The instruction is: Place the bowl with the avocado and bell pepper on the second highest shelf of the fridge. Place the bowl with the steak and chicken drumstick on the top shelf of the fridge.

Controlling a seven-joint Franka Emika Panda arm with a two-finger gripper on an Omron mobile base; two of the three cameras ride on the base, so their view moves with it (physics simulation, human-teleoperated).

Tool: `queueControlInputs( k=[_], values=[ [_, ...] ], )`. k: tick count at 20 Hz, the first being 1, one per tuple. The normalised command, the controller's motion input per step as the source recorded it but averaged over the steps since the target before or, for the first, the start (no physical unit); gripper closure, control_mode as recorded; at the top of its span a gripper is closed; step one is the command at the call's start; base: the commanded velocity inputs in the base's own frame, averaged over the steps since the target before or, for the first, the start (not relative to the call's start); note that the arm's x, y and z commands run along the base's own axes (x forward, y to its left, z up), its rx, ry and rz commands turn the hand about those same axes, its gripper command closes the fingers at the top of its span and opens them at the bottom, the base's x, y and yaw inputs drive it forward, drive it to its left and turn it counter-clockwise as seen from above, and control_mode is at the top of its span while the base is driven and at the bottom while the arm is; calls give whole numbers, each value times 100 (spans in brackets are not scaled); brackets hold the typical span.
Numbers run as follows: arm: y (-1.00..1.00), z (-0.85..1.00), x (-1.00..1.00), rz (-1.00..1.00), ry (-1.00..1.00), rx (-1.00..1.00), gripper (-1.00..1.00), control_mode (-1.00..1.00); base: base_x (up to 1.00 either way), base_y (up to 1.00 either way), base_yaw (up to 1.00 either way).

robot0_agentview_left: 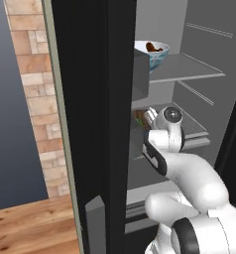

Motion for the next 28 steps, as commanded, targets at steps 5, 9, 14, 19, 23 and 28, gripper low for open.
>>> queueControlInputs(
  k=[5,9,14,19,23,28],
  values=[
    [0,0,100,0,13,0,100,-100,0,0,0],
    [0,0,85,0,5,0,-100,-100,0,0,0],
    [4,14,6,-3,2,0,-100,-100,0,0,0],
    [-8,64,-84,0,-3,0,-100,-100,0,0,0],
    [-34,52,-100,0,-16,0,-100,-100,0,0,0],
    [-38,51,-100,0,-23,0,-100,-100,0,0,0]
  ],
)
